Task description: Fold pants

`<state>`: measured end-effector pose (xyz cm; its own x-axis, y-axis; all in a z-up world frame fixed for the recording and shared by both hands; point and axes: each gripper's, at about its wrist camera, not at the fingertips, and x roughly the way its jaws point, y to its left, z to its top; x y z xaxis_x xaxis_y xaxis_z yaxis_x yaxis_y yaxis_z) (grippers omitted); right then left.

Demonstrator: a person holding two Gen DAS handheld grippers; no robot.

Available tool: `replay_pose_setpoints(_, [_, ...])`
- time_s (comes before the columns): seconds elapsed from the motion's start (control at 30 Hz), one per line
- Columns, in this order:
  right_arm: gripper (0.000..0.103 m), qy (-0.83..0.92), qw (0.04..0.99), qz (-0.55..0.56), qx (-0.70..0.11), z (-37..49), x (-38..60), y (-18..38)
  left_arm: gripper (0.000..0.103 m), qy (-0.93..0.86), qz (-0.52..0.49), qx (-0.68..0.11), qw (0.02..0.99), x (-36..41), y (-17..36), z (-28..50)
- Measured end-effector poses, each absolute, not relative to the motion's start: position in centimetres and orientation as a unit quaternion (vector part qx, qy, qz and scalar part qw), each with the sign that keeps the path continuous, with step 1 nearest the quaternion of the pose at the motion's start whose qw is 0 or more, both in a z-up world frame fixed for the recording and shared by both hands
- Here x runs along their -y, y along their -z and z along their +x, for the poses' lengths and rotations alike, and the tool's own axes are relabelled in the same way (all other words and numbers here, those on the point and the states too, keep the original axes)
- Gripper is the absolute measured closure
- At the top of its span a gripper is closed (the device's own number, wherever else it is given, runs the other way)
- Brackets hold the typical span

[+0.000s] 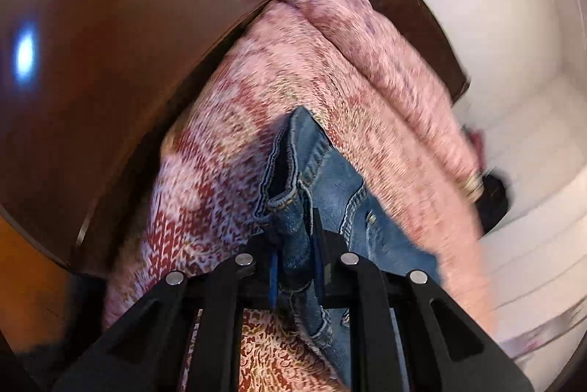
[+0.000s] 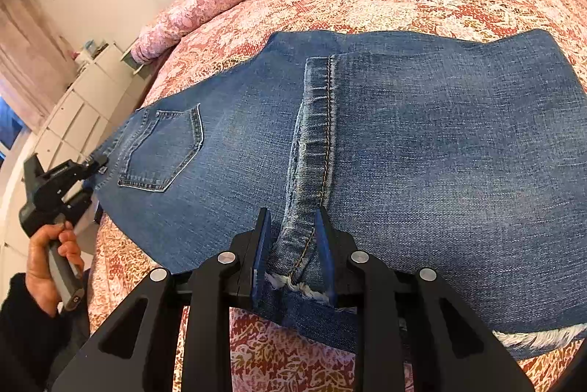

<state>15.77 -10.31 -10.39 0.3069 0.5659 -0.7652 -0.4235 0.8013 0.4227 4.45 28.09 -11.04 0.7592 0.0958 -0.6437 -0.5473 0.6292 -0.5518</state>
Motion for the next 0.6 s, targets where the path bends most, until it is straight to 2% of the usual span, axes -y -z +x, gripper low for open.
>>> replay_pose_setpoints(0.2, [0.079,-0.307,0.806,0.070,-0.501,15.7,10.3,10.4,0.090,-0.191,-0.303,-0.322,0.876,-25.7,7.3,6.9])
replay_pose_setpoints(0.6, [0.079,-0.304,0.808,0.067,-0.500,15.4,10.2,10.3,0.090,-0.060,-0.265,-0.269,0.924,-19.1,0.6,9.0])
